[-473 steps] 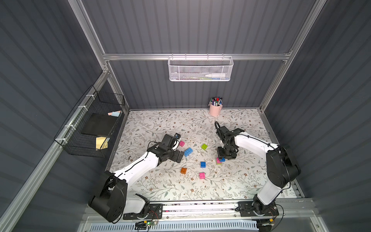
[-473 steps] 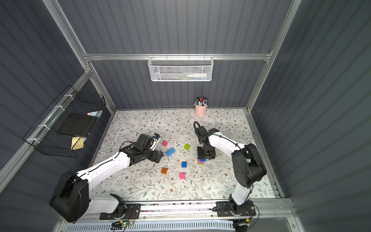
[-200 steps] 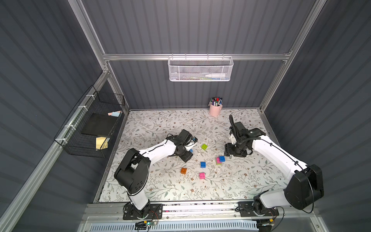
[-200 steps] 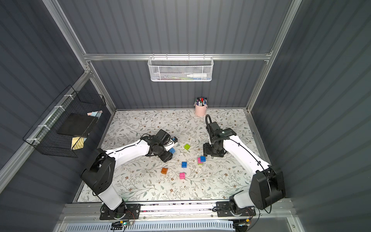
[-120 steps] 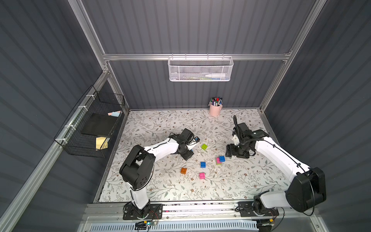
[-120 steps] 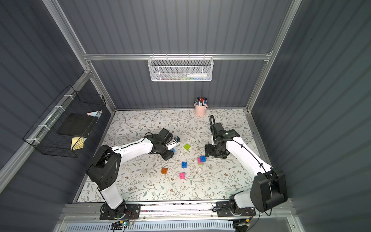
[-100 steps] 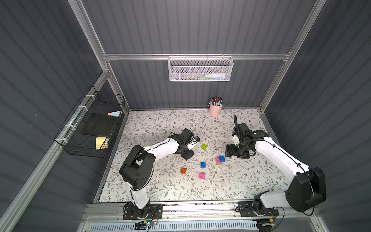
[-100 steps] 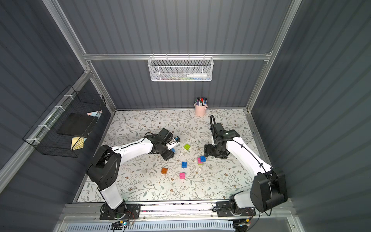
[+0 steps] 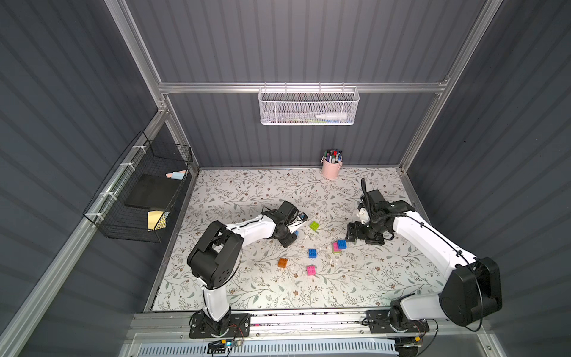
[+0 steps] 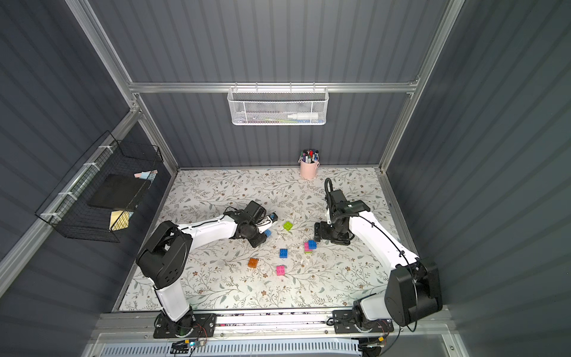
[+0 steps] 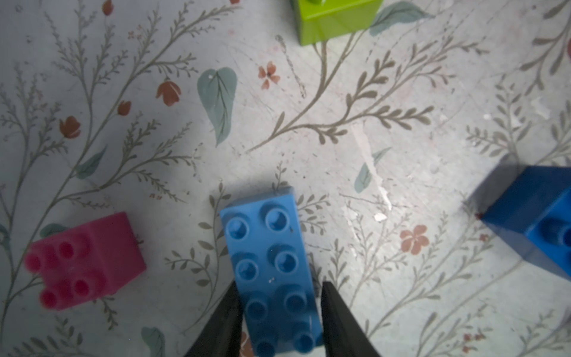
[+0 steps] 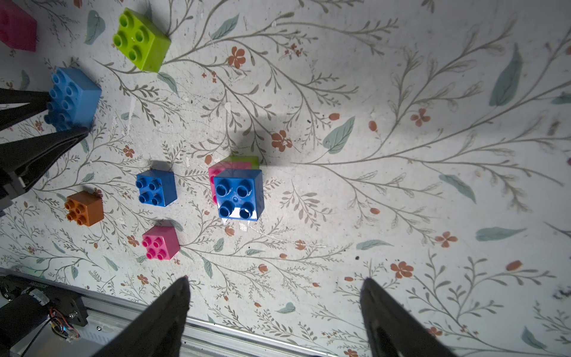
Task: Assemble the number 4 with lego
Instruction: Pick up the lego brick from the center of the board.
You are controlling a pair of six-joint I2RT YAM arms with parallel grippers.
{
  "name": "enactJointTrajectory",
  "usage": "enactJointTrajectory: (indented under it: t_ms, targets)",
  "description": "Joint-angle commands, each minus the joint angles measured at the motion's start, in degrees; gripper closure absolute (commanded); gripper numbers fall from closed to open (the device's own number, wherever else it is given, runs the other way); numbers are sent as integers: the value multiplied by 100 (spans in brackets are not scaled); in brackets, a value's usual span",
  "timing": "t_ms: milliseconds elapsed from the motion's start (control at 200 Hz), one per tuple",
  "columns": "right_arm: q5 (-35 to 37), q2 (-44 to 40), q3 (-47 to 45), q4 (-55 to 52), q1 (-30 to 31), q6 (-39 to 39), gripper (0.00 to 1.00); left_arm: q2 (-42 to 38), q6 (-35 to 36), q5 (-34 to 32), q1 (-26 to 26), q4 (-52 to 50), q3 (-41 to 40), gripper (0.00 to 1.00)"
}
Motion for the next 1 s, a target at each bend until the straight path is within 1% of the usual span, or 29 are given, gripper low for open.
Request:
enactJointTrajectory:
  t_ms: [0,75,160,185,280,355,425,495,540,655,855,870,880,895,995]
  targets:
    - [-68,-78,5,-66,-36,-53,13,148,57,90,45,32,-1,59]
    - [-75,-64,19,-58,-45,-59,13,170,44,54,45,63,15,59]
    - [-94,-59,36,-63,-51,-63,13,225,38,100,46,36,78,63]
    - [-96,-60,39,-70,-54,-63,13,237,40,124,45,29,86,66]
    - [-107,-50,38,-63,-54,-63,13,230,113,183,45,13,119,84]
    - [-133,-40,16,-68,-62,-71,13,144,259,30,45,36,142,100]
    - [-196,-6,-10,-46,-67,-71,13,3,295,-44,38,92,120,100]
    - [-297,25,-58,-8,-89,-63,11,-202,306,17,29,103,96,100]
    - [-381,37,-100,42,-119,-55,7,-348,320,68,13,101,73,100]
    - [-536,53,-212,174,-190,-20,1,-684,363,128,-117,-23,72,100]
    - [-707,5,-465,416,-289,131,1,-1049,432,163,-670,-367,106,100]
    - [-702,-9,-489,443,-298,165,1,-1061,428,165,-707,-391,110,100]
    - [-864,-18,-508,463,-304,192,1,-1070,425,166,-745,-409,110,100]
    - [-918,-43,-542,481,-313,238,1,-1080,419,166,-788,-421,101,100]
    - [-1003,-330,-842,743,-362,683,1,-1134,420,183,-1113,-463,71,100]
